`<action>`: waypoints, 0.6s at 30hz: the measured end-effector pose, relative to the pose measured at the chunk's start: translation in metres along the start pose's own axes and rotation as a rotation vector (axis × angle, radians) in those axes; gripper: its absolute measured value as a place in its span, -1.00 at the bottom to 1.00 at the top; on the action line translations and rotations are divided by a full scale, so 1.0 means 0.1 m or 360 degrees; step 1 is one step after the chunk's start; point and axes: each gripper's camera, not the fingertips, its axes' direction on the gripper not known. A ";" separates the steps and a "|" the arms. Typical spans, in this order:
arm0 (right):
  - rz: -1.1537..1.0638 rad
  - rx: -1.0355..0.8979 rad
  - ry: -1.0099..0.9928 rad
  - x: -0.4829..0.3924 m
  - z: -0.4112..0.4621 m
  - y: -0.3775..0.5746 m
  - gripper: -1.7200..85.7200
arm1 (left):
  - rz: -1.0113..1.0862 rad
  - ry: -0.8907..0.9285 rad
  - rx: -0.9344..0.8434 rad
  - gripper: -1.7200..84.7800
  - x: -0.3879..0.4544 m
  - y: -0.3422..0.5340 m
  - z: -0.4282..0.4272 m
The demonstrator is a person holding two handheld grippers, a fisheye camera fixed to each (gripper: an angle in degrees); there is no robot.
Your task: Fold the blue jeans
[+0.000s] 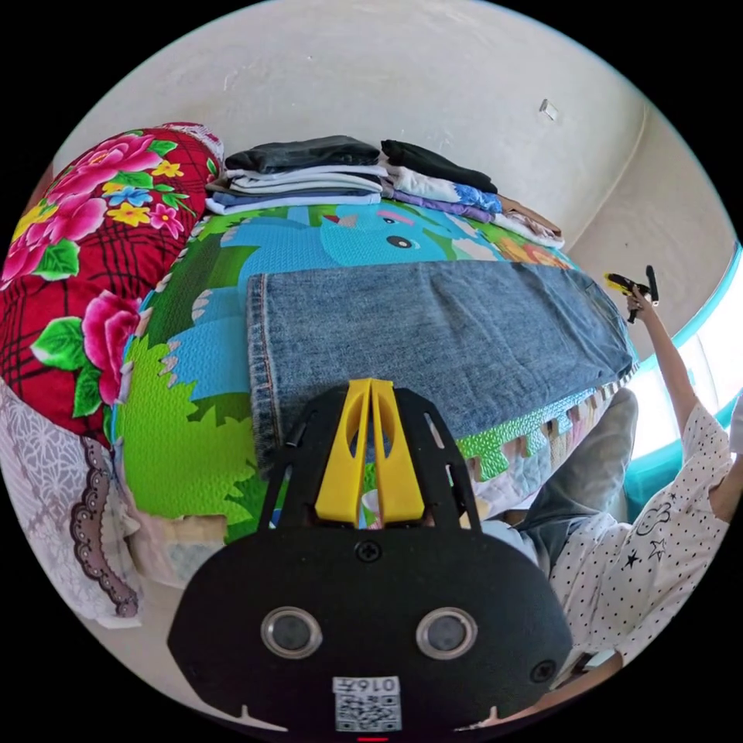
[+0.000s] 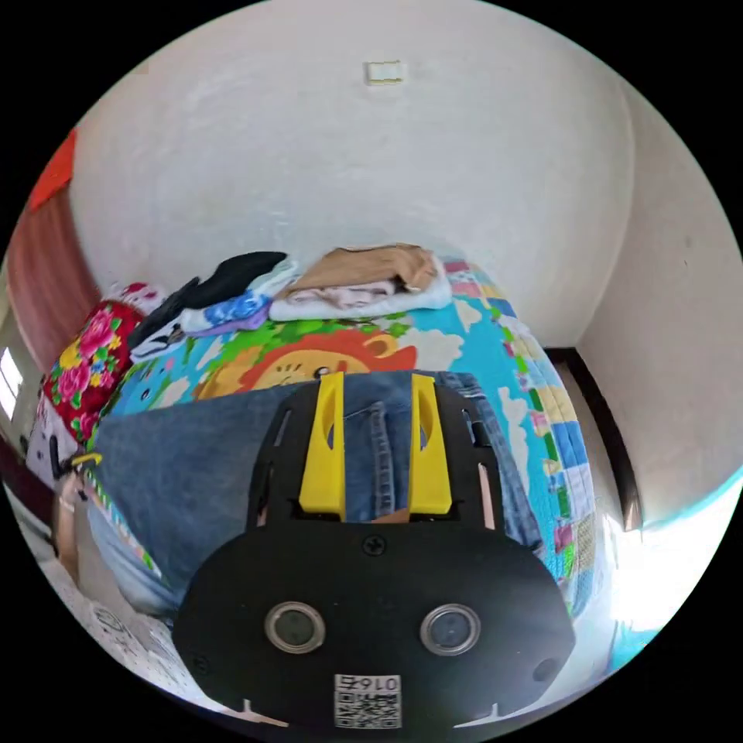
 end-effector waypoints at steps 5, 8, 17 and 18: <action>0.0432 -0.0335 0.0029 1.24 0.36 -0.45 -0.67 | -0.0056 0.0006 -0.0015 -0.98 -0.02 -0.01 0.02; 0.0646 -0.0273 -0.0114 1.73 0.38 -0.56 -0.68 | -0.0085 -0.0009 -0.0028 -0.98 -0.01 -0.02 0.04; 0.0627 -0.0373 -0.0280 2.35 0.33 -0.72 -0.74 | -0.0192 0.0075 -0.0015 -0.98 -0.11 0.01 0.08; 0.0625 -0.0344 -0.0305 2.37 0.30 -0.72 -0.73 | -0.0201 0.0082 -0.0010 -0.98 -0.11 0.02 0.09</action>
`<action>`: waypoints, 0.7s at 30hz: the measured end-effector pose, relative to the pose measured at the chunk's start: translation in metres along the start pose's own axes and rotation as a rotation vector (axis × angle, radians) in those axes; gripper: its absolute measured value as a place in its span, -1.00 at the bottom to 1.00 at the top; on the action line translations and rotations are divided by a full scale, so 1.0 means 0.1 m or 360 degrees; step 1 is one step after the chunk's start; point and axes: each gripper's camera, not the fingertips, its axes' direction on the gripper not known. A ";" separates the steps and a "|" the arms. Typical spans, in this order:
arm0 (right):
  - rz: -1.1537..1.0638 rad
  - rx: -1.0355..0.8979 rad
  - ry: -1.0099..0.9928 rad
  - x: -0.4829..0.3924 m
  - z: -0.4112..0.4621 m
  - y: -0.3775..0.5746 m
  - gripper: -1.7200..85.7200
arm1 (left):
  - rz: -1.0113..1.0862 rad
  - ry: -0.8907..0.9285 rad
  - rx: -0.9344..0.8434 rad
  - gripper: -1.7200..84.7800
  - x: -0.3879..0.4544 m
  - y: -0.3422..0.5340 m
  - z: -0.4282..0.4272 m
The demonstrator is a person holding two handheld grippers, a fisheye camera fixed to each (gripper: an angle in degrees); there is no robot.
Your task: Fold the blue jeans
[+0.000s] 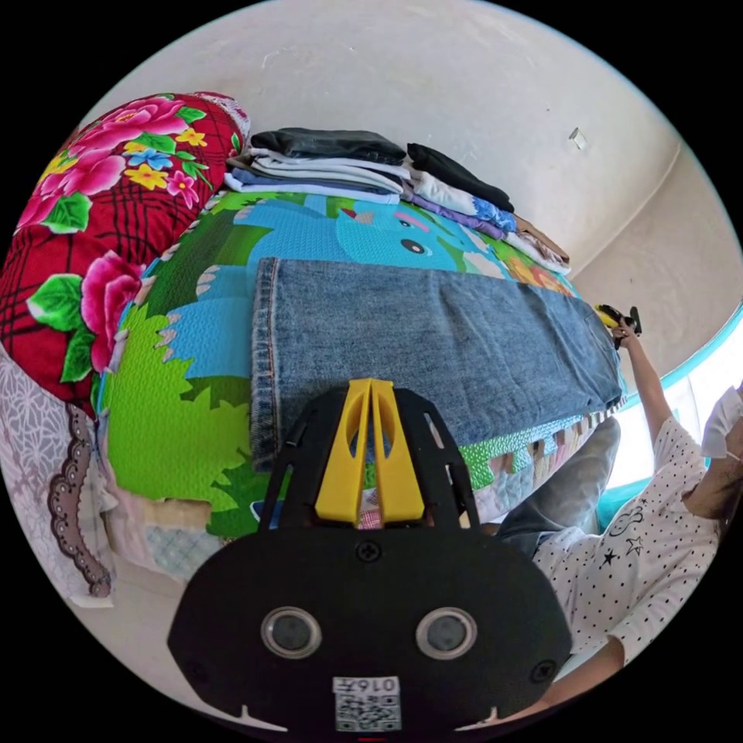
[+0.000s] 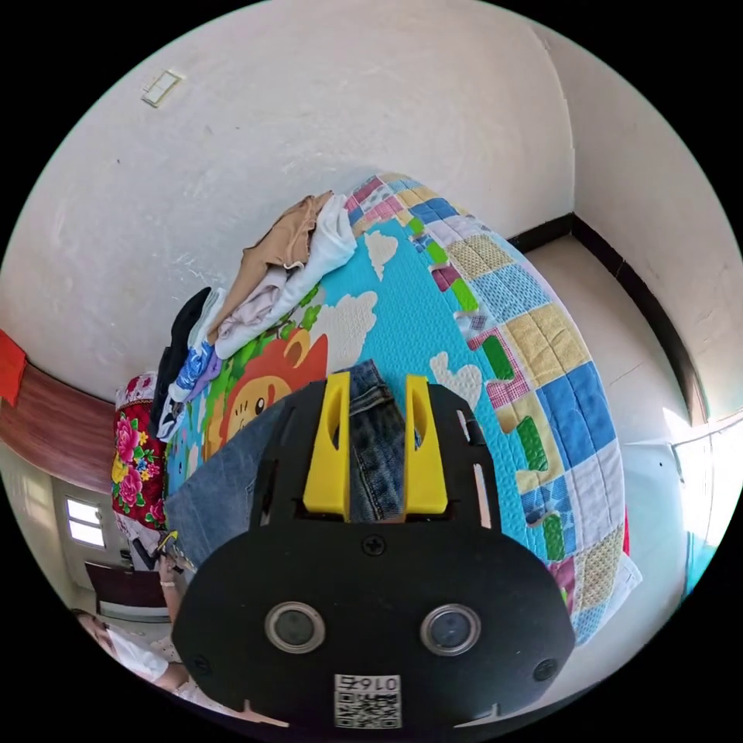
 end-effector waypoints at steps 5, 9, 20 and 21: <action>-0.0024 -0.0024 -0.0106 0.01 0.04 0.02 -0.76 | -0.0005 -0.0026 0.0014 -0.98 0.04 0.02 0.02; -0.0137 0.0052 -0.0139 -0.14 -0.10 0.13 -0.84 | 0.0015 -0.0054 -0.0001 -0.98 0.09 0.02 0.04; -0.0234 0.0007 0.0513 -1.03 0.09 0.53 -0.82 | 0.0053 -0.0070 -0.0032 -0.98 0.20 0.03 0.12; -0.0227 0.0019 0.0545 -1.08 0.08 0.57 -0.82 | 0.0043 -0.0052 -0.0019 -0.98 0.19 0.05 0.12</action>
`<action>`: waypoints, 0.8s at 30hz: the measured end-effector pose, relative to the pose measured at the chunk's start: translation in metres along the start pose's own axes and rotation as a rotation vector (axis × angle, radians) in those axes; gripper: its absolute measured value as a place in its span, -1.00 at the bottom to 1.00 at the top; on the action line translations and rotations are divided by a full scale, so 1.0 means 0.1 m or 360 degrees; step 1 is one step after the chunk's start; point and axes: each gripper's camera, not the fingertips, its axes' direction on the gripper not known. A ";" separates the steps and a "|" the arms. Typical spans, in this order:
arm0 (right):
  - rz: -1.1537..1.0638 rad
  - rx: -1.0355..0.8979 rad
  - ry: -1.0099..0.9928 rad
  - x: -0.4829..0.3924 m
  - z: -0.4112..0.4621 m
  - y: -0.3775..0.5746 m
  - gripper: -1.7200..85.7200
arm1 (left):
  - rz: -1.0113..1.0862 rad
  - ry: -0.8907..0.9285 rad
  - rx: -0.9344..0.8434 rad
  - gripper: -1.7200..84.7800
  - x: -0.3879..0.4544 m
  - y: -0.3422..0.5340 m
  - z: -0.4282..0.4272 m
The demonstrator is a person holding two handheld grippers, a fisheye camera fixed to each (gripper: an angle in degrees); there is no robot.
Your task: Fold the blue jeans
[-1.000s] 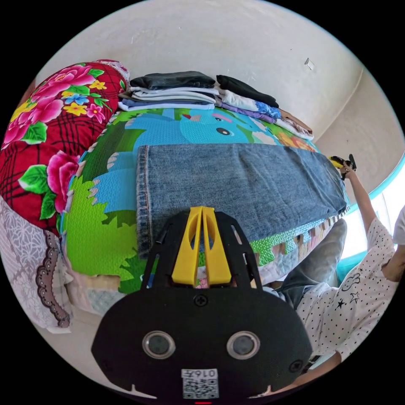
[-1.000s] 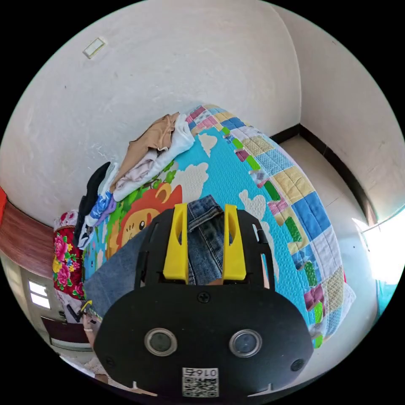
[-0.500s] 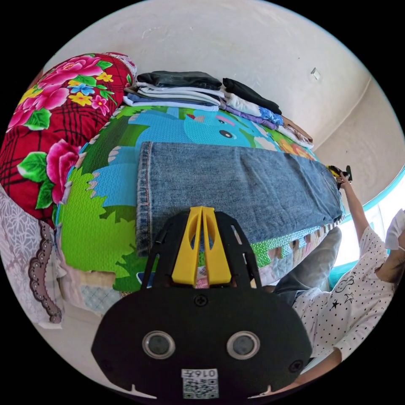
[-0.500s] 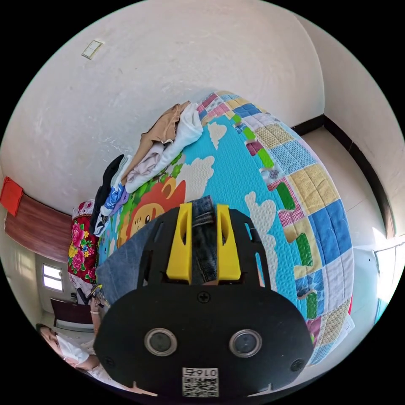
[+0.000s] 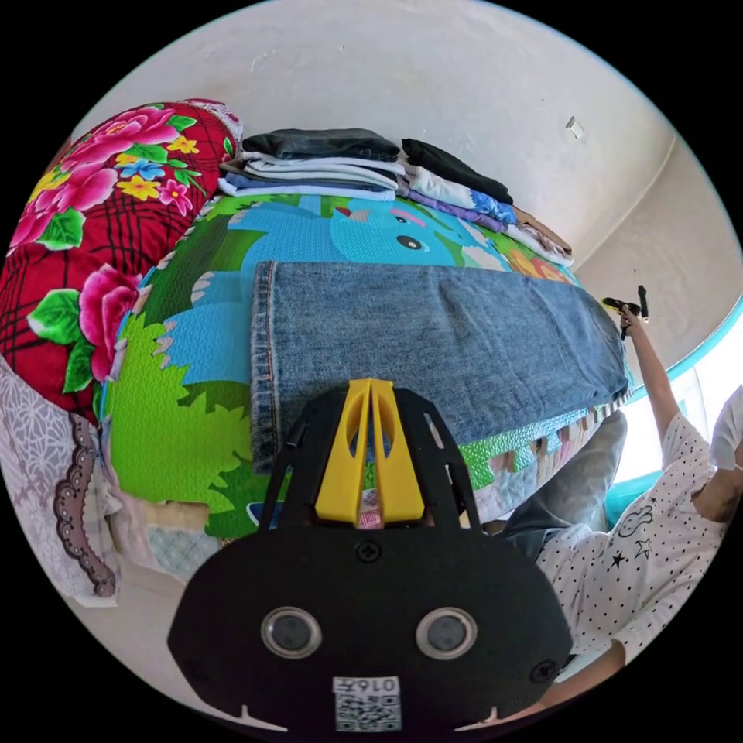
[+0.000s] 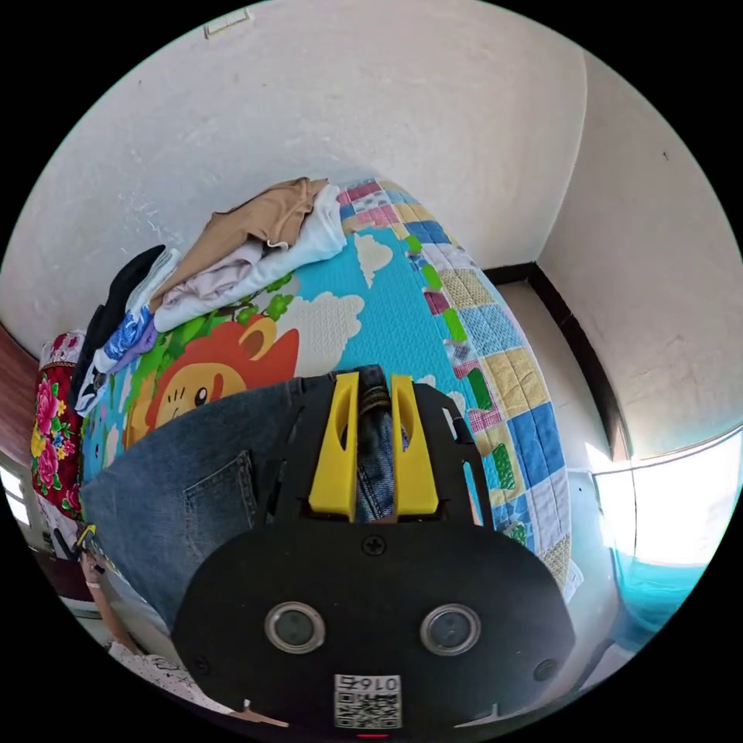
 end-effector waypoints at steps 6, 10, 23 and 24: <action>-0.0334 0.0318 0.0448 -0.89 -0.69 0.78 -0.92 | 0.0023 -0.0017 0.0044 -0.98 0.05 0.08 0.02; -0.1118 0.0331 -0.0099 -2.17 -1.07 2.28 -0.91 | 0.0034 -0.0033 0.0080 -0.98 0.09 0.14 0.04; -0.1454 0.0715 0.0535 -3.96 -1.29 6.00 -0.74 | 0.0058 -0.0088 0.0172 -0.98 0.22 0.32 0.09; -0.1409 0.0736 0.0583 -4.02 -1.28 6.07 -0.74 | 0.0067 -0.0110 0.0175 -0.98 0.25 0.33 0.10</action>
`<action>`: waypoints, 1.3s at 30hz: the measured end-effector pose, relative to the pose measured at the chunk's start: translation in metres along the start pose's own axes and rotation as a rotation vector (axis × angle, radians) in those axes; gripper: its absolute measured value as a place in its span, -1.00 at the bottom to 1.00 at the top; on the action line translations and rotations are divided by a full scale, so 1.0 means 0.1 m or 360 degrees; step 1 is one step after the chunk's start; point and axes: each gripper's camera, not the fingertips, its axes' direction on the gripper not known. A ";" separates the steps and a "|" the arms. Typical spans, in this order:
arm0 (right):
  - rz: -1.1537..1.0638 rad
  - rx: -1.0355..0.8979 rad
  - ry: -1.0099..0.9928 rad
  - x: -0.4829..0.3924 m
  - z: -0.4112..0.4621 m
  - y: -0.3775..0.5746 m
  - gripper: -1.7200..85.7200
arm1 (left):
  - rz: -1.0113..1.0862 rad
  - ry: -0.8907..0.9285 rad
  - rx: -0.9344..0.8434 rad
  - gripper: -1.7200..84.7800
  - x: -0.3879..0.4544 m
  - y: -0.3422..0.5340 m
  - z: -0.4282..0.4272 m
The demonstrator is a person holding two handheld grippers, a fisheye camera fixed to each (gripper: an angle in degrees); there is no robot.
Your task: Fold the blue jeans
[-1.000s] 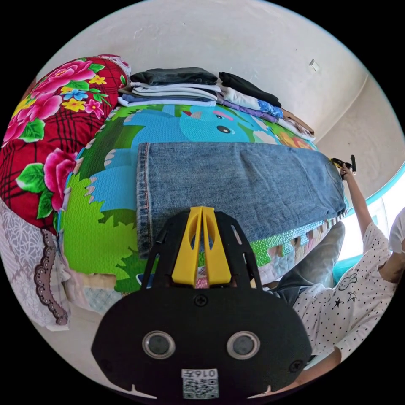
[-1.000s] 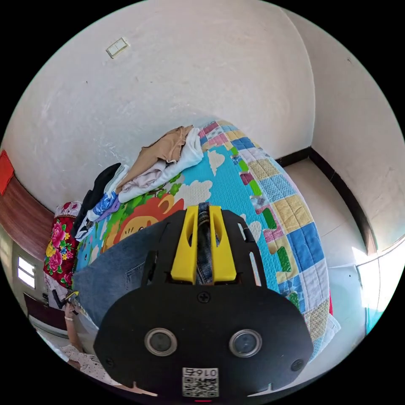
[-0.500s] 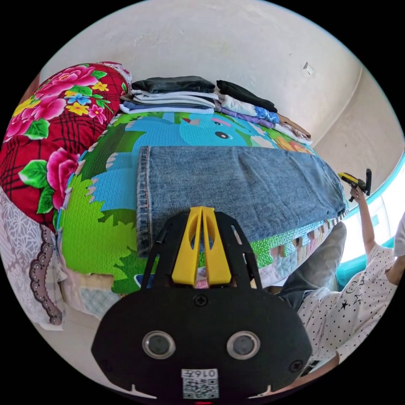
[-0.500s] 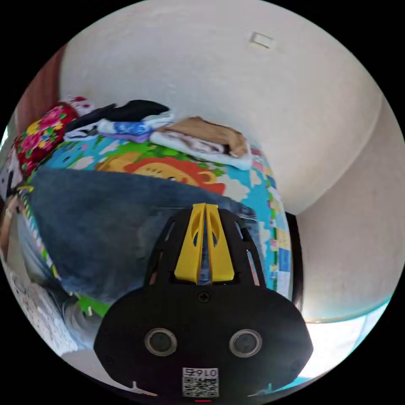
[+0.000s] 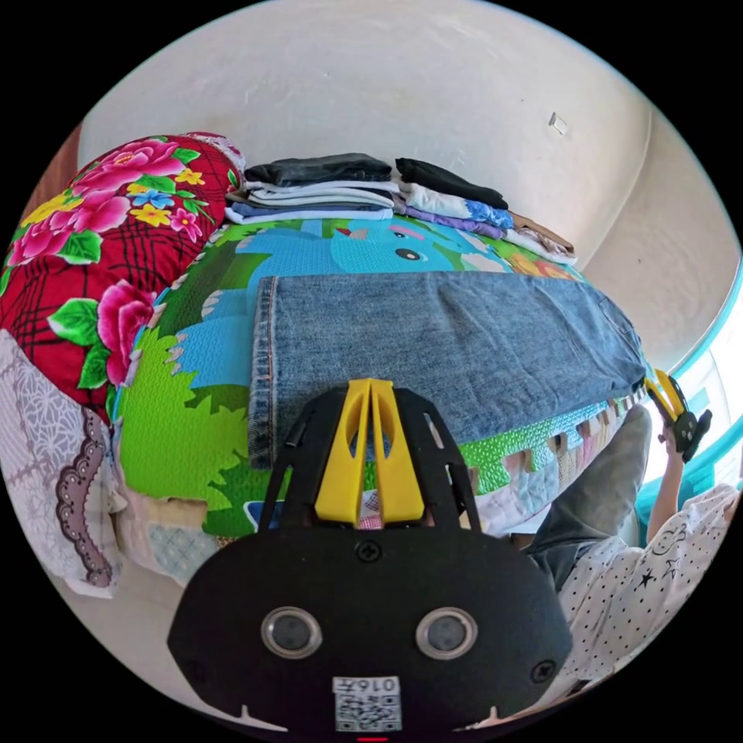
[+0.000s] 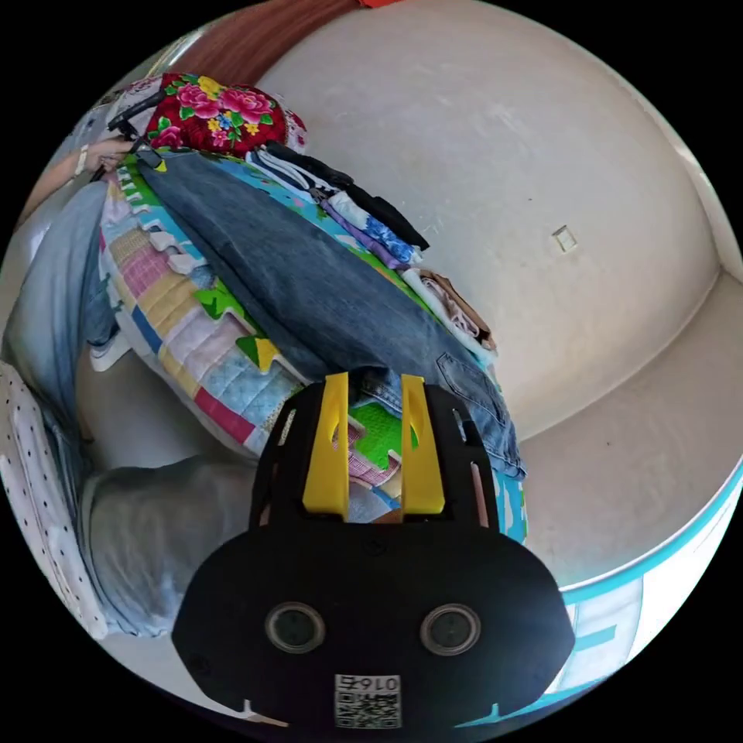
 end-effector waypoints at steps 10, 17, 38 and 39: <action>0.0295 -0.0402 0.0570 -0.88 0.00 -0.14 -0.82 | 0.0045 -0.0025 -0.0018 -0.98 0.05 0.01 0.02; 0.0619 -0.0103 0.0121 -0.54 -0.61 0.36 -0.91 | 0.0155 -0.0129 -0.0076 -0.98 0.12 -0.06 0.02; 0.0549 0.0077 -0.0545 -0.74 -0.97 1.43 -0.92 | 0.0053 0.0107 -0.0016 -0.98 -0.42 -0.06 -0.05; 0.0563 0.0114 -0.0538 -0.76 -1.01 1.44 -0.92 | 0.0051 0.0105 -0.0013 -0.98 -0.44 -0.06 -0.05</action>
